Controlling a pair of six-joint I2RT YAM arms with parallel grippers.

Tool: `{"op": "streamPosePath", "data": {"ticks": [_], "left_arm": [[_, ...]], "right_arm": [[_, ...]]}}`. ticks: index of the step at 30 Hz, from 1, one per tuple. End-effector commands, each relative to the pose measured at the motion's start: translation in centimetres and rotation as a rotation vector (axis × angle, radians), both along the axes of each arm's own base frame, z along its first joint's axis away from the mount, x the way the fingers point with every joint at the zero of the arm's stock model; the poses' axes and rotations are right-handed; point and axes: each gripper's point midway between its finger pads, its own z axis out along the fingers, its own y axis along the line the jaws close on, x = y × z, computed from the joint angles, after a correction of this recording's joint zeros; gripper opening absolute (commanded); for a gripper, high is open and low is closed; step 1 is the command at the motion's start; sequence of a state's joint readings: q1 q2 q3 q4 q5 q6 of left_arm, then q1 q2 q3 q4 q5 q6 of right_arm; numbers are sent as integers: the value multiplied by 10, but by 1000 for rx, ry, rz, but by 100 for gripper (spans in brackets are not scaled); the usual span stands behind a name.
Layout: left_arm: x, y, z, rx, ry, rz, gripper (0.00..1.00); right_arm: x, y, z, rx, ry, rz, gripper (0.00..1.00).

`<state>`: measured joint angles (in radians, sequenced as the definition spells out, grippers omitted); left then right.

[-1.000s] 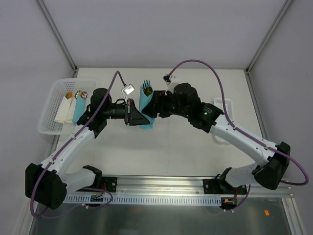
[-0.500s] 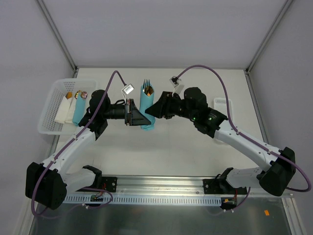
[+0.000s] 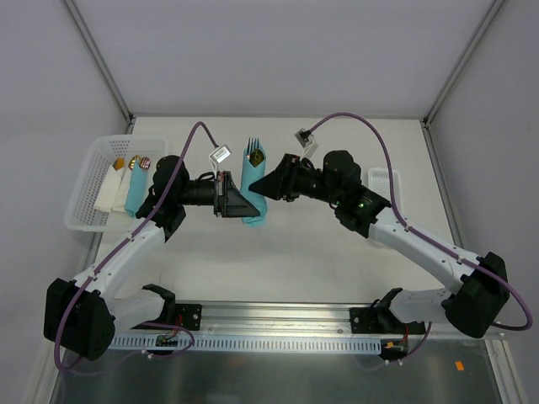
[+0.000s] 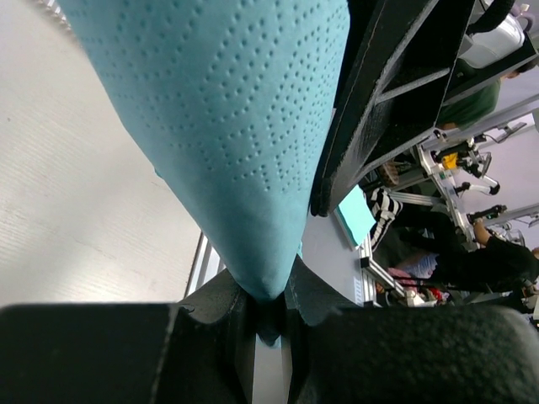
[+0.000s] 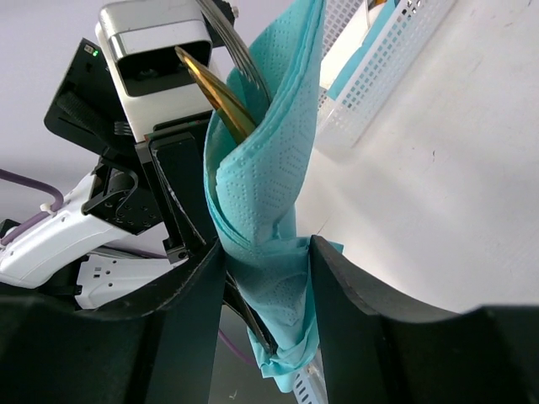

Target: Place the utensils on the paper napkin and roll it up

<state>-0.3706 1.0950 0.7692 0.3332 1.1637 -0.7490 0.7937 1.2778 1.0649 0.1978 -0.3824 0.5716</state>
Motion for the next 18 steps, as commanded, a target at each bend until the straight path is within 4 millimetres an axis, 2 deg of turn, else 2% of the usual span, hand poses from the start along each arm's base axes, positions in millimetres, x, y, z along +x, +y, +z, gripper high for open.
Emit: {"op": "streamPosePath", "data": {"ticks": [1,18], "left_arm": [[-8,4,14,-39,-77,-31,0],[1,1,16,-39,-64,-25,0]], "right_arm": [[-2,2,27,88,-55,25,48],[-4,8,17,83,-20,62,48]]}}
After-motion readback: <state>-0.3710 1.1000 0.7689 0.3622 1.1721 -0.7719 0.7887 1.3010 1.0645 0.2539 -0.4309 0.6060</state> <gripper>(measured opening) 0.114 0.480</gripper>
